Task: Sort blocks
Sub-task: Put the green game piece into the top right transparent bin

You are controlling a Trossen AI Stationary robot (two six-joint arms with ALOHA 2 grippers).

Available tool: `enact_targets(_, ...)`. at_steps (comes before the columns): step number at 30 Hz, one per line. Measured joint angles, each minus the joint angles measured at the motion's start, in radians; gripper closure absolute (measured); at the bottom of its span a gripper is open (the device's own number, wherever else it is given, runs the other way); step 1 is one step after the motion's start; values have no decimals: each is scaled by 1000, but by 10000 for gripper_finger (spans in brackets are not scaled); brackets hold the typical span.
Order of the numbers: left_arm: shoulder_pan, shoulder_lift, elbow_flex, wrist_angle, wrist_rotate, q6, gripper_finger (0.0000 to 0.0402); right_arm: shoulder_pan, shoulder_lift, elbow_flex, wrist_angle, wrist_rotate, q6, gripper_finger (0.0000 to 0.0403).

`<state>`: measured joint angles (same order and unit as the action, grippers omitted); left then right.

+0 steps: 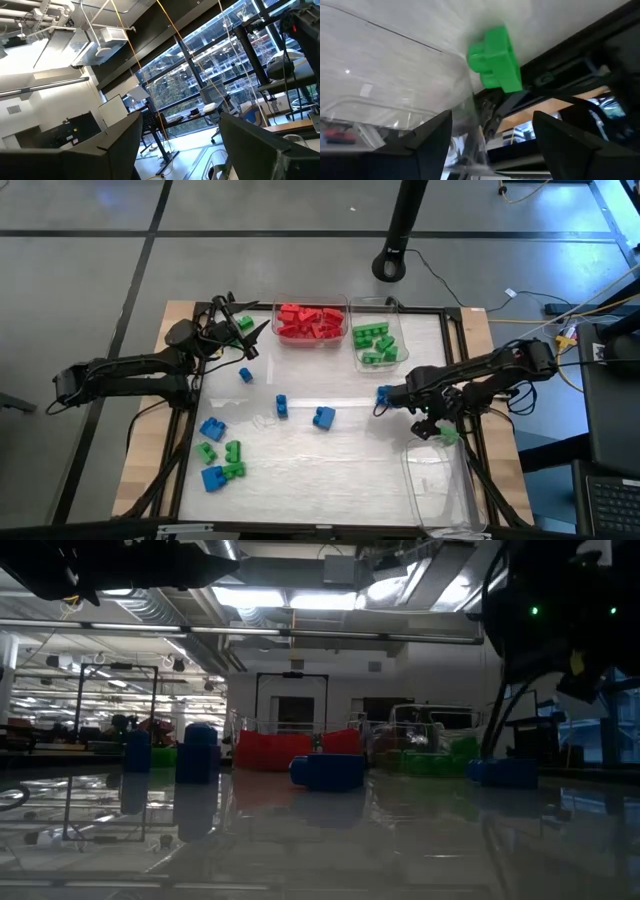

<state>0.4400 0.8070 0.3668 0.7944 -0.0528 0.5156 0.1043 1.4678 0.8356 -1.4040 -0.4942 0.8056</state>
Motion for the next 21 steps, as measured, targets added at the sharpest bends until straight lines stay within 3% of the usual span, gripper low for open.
enact_targets(7,0,0,0,0,0,8,149,-1,1,-81,121,-30,-6,127)
enact_targets(21,0,0,0,2,0,5,149,-2,0,-124,158,-36,-31,127)
